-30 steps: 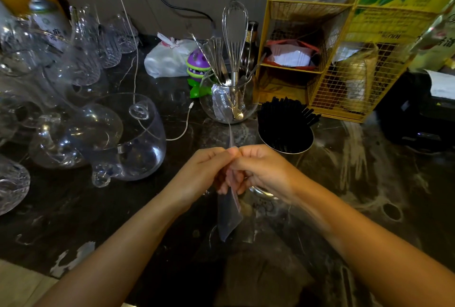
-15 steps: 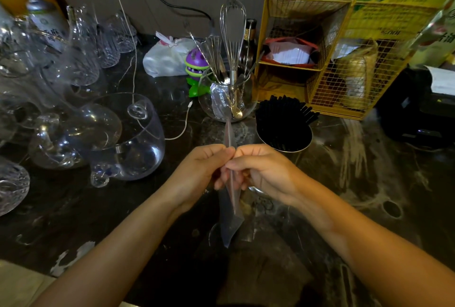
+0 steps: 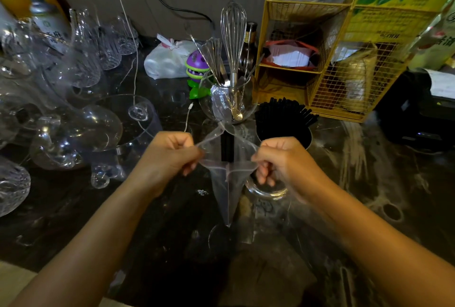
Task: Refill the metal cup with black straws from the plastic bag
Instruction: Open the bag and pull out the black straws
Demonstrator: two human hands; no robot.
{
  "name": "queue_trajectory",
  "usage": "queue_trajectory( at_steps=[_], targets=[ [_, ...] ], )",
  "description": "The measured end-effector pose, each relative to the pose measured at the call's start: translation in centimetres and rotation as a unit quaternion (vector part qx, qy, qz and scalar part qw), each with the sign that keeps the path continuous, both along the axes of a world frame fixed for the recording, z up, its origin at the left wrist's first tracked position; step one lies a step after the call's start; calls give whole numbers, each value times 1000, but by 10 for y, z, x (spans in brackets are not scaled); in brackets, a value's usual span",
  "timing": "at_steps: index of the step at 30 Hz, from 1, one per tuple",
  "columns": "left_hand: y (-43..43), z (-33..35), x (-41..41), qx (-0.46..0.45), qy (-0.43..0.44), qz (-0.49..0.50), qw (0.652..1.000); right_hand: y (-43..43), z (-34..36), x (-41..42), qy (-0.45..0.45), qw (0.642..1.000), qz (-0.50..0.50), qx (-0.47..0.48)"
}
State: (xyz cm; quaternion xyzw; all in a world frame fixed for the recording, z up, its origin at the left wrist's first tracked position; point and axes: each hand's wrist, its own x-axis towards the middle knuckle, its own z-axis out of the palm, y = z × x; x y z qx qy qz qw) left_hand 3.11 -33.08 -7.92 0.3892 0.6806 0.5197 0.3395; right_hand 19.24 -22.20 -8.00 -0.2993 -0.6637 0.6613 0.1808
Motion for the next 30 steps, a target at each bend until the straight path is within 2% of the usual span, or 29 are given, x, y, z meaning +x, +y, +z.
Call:
queue_trajectory(
  at_steps=[7, 11, 17, 19, 21, 25, 28, 30],
  targets=[
    [-2, 15, -14, 18, 86, 23, 996, 10, 1, 8, -19, 995, -62, 75],
    [2, 21, -13, 29, 91, 33, 995, 10, 0, 7, -28, 991, -84, 100],
    [12, 35, -10, 63, 95, 43, 992, 11, 14, 12, -54, 993, -36, 97],
    [18, 43, -11, 82, 106, 32, 990, 9, 20, 11, -31, 999, -1, 45],
    [24, 53, -9, 102, 134, 15, 986, 11, 24, 11, 14, 998, 21, -66],
    [35, 78, -1, 135, 228, -18, 964, 20, 34, 11, 61, 960, 83, -260],
    [41, 94, 9, 156, 313, -53, 935, 27, 37, 9, 80, 931, 139, -328],
    [45, 102, 18, 178, 377, -95, 904, 31, 39, 6, 94, 918, 160, -351]
  ],
)
